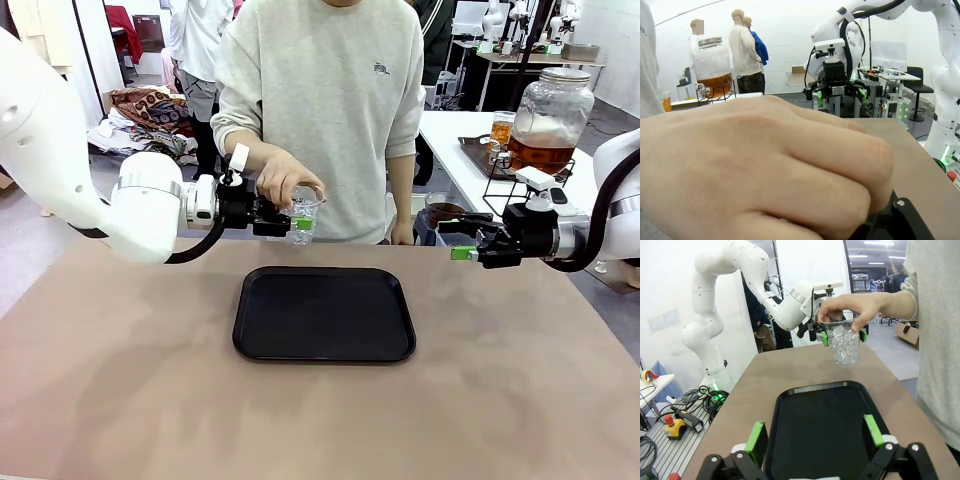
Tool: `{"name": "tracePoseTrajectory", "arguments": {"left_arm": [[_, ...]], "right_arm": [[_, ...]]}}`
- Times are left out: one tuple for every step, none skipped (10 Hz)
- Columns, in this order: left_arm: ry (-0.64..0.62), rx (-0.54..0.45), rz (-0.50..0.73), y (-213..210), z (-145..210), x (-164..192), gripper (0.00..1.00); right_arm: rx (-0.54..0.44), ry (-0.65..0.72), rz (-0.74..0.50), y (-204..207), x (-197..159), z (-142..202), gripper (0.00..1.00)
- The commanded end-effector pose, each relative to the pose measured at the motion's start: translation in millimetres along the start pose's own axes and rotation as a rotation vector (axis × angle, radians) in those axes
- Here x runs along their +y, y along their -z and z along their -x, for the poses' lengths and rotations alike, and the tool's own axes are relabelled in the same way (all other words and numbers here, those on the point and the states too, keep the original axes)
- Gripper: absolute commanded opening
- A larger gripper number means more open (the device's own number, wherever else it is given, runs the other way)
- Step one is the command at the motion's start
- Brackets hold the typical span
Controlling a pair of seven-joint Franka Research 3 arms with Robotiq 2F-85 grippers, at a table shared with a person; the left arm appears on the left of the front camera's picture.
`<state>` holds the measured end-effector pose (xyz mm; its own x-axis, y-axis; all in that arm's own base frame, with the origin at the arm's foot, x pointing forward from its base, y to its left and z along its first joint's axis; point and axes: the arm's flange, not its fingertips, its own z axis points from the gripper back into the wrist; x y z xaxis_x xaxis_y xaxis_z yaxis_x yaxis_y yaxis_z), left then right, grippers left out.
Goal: Pour the drink into the iced cup.
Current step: Open the gripper to release the iced cup you were holding.
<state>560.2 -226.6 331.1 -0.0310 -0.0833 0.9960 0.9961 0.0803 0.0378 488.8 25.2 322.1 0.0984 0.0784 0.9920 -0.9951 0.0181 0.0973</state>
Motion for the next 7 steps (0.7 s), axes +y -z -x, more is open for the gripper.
{"name": "tracePoseTrajectory", "arguments": {"left_arm": [[0.017, -0.028, 0.007, -12.4, 0.7, -5.5, 1.00], [0.016, -0.036, 0.005, -20.1, 1.3, -8.8, 1.00], [0.010, -0.035, -0.006, -30.5, 3.2, -13.1, 1.00], [0.006, -0.034, -0.009, -40.4, 5.6, -18.4, 1.00], [-0.001, -0.032, -0.005, -52.5, 9.3, -24.9, 1.00], [-0.009, -0.018, -0.005, -65.7, 14.3, -31.6, 1.00], [-0.002, -0.006, 0.001, -81.6, 19.8, -39.3, 1.00]], "right_arm": [[0.003, -0.004, -0.002, 1.1, -0.8, -3.2, 1.00], [0.003, -0.004, -0.002, 1.1, -0.8, -3.2, 1.00], [0.003, -0.004, -0.002, 1.1, -0.8, -3.2, 1.00], [0.003, -0.004, -0.002, 1.1, -0.8, -3.2, 1.00], [0.003, -0.004, -0.002, 1.1, -0.8, -3.2, 1.00], [0.003, -0.004, -0.002, 1.1, -0.8, -3.2, 1.00], [0.003, -0.004, -0.002, 1.1, -0.8, -3.2, 1.00]]}}
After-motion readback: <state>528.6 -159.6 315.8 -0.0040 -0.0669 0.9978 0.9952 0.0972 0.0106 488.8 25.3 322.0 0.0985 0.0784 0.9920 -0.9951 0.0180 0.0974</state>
